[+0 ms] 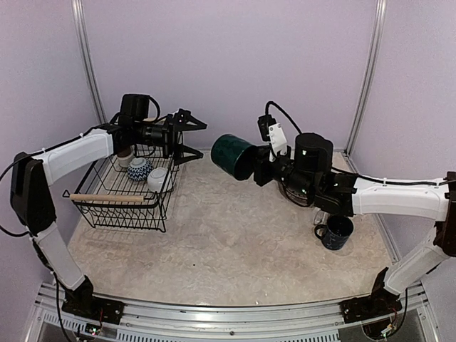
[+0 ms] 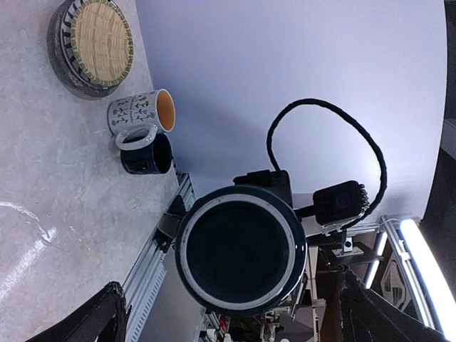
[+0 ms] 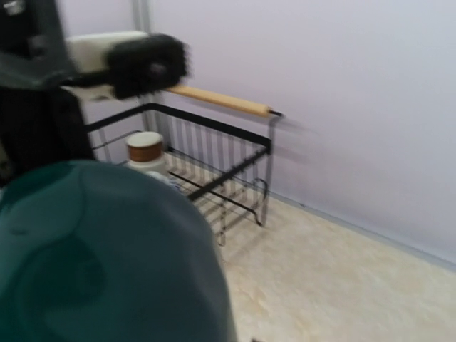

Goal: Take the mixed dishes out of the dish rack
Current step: Pass from the left arm to the right, then place the cup at the center of the board.

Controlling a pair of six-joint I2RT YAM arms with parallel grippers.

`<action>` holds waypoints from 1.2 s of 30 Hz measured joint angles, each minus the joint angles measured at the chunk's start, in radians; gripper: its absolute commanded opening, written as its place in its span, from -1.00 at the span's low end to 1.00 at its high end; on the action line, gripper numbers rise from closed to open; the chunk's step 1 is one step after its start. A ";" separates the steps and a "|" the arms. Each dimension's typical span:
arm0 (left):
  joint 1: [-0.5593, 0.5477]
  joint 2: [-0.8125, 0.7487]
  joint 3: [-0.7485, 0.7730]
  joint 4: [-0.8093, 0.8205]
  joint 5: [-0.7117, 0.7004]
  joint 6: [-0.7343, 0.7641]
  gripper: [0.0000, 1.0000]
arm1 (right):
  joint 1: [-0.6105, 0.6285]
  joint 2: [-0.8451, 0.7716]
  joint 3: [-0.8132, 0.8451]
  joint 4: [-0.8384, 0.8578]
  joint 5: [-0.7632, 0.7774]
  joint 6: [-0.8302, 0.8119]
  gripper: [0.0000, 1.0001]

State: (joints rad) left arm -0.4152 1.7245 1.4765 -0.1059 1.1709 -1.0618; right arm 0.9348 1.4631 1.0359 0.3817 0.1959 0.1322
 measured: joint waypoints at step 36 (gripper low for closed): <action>0.010 -0.103 0.081 -0.349 -0.312 0.371 0.98 | -0.315 0.408 0.591 -1.470 -0.031 0.464 -1.00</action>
State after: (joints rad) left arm -0.4053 1.6215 1.5578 -0.4545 0.8593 -0.6907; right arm 0.6201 1.8713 1.6272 -1.0882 0.1650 0.5961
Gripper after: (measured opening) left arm 0.989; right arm 0.062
